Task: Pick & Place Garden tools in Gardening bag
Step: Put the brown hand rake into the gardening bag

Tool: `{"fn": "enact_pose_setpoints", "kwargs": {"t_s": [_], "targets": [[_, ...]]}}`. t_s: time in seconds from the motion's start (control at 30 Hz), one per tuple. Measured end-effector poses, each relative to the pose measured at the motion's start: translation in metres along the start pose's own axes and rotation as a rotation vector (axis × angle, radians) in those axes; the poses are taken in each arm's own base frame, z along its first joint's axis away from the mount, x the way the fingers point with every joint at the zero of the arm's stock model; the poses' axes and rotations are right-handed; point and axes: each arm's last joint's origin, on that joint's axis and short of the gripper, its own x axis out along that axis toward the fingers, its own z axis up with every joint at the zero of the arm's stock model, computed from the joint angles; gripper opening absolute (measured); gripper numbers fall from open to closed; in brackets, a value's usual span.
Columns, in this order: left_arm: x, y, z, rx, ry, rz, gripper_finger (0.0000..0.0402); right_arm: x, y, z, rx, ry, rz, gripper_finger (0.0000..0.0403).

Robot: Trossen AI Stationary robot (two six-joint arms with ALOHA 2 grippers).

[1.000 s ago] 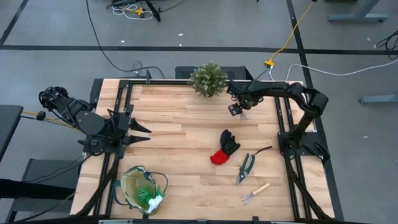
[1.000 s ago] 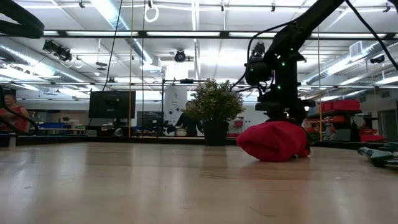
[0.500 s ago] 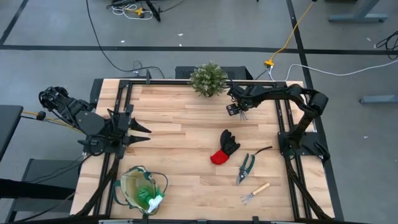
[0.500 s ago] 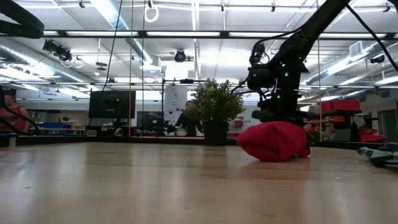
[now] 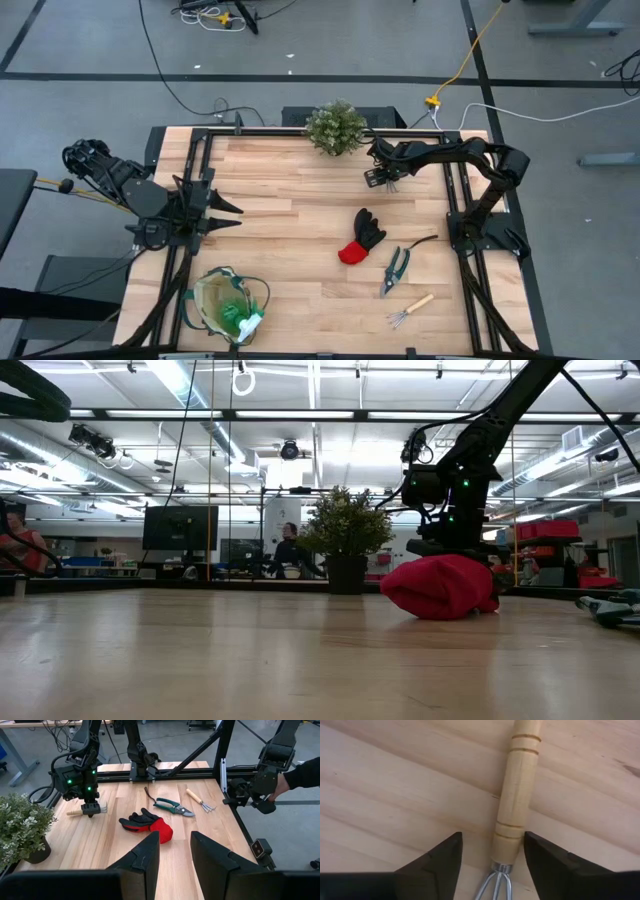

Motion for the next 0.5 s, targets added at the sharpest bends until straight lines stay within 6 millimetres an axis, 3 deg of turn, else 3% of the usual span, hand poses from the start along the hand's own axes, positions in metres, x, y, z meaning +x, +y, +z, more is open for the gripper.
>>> {"fn": "enact_pose_setpoints", "kwargs": {"t_s": [0.5], "targets": [[0.0000,0.0000,0.0000,-0.001,0.000,0.000,0.0117,0.0009,0.0004,-0.0001,0.012,0.004,0.011,0.0104]]}}
